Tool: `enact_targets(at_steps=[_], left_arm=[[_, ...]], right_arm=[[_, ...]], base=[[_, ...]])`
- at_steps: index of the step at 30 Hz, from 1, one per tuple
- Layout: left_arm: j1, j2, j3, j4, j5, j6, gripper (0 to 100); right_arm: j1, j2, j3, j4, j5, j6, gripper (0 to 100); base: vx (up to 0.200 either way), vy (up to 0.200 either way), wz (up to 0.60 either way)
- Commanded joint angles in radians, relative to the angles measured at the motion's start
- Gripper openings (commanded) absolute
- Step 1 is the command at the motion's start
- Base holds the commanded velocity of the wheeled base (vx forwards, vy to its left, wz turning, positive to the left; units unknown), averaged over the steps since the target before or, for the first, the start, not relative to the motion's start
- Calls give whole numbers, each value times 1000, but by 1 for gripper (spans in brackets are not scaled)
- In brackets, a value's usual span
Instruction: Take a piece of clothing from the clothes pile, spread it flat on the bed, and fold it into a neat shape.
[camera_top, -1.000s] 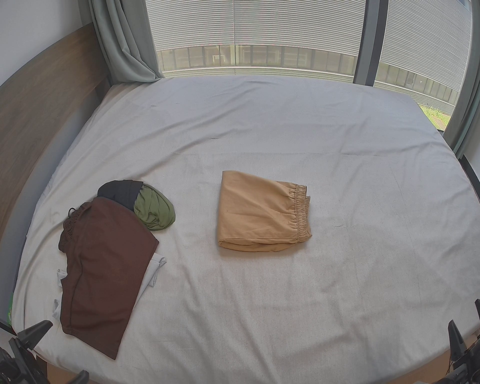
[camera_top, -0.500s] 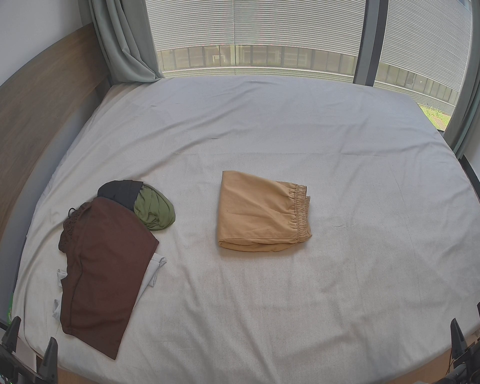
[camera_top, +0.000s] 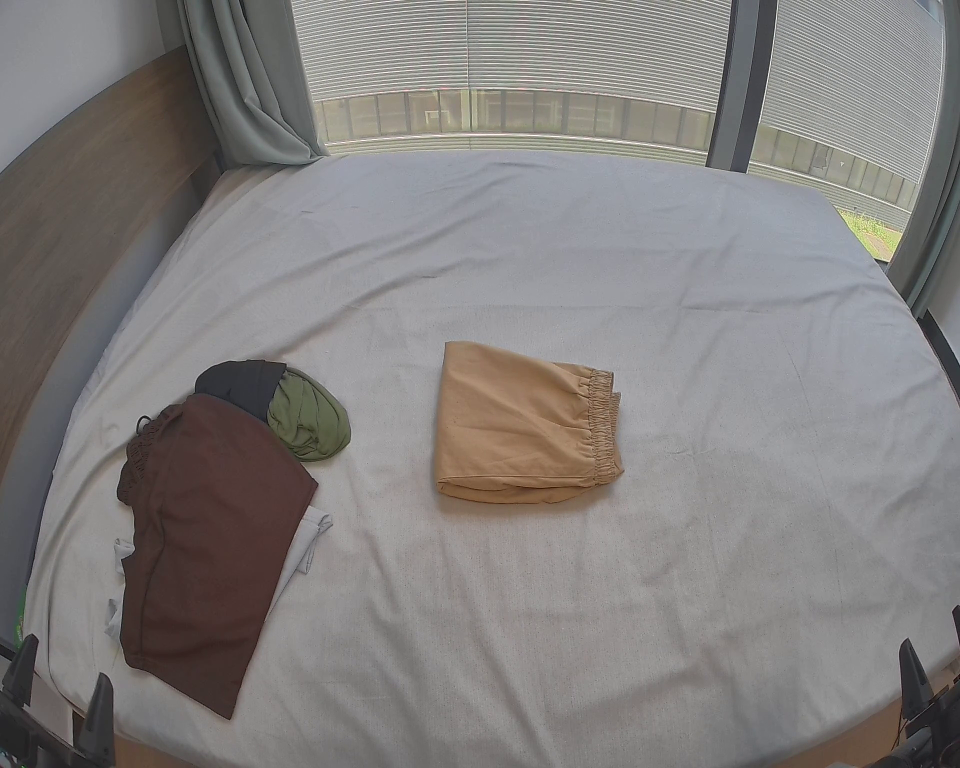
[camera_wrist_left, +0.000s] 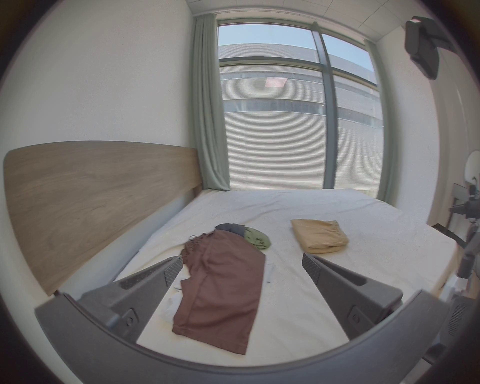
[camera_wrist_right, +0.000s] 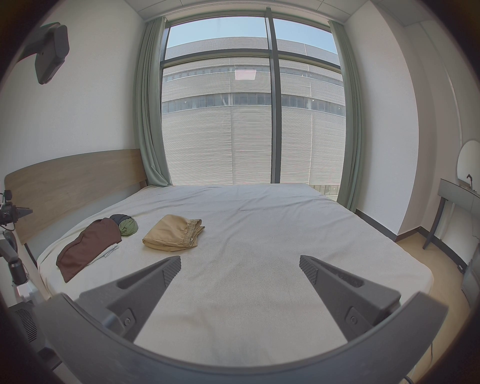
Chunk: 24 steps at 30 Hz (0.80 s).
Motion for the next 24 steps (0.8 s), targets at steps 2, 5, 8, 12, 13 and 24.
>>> enact_targets(at_steps=[2, 5, 8, 12, 13, 24], left_arm=[[-6, -12, 10, -9, -190, -18, 100], [-3, -12, 15, -16, -132, -25, 100], [0, -10, 18, 45, 74, -10, 100], [-4, -10, 18, 36, 13, -4, 100], [-4, -10, 18, 36, 13, -4, 100], [-4, -12, 18, 36, 11, -12, 100]], right_arm=[[-1, -11, 16, -1, 17, -11, 100], [-1, -11, 16, -1, 28, -8, 100], [0, -11, 18, -1, 23, -5, 100], [-1, -11, 16, -1, 28, -9, 100], [-3, -11, 18, -1, 29, -11, 100], [-1, -11, 16, -1, 29, -12, 100]], base=[[0, 0, 0], [0, 0, 0], [0, 0, 0], [0, 0, 0], [0, 0, 0], [0, 0, 0]])
